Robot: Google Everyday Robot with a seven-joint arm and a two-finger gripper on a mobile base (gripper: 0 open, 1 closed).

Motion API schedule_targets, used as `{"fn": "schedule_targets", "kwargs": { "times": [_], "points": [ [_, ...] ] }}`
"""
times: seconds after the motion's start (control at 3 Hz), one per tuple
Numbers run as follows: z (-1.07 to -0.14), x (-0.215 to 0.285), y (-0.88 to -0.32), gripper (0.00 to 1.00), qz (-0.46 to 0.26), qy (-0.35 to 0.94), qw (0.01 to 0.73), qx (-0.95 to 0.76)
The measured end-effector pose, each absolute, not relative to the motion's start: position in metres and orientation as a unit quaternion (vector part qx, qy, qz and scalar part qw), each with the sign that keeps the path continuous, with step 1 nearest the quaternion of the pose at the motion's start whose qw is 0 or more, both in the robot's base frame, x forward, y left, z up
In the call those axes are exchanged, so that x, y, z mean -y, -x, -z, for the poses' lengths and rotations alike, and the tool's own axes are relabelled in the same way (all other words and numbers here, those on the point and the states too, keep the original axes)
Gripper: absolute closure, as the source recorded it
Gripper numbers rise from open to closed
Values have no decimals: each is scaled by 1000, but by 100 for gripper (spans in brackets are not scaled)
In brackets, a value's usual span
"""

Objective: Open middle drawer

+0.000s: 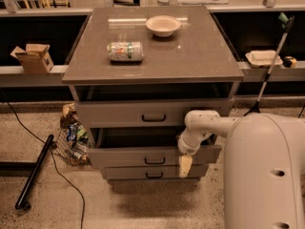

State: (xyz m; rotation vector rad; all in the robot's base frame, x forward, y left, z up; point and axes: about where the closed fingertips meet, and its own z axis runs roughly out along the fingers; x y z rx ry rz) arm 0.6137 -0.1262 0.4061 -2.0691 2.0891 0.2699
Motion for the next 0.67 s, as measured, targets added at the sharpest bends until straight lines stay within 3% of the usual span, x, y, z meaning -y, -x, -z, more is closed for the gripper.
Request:
{"fn": "schedule_targets", "kwargs": {
  "times": [0.33, 0.67],
  "points": [
    [-399, 132, -589, 0, -123, 707, 48, -695],
    [-397, 135, -576, 18, -138, 709, 21, -691]
  ]
}}
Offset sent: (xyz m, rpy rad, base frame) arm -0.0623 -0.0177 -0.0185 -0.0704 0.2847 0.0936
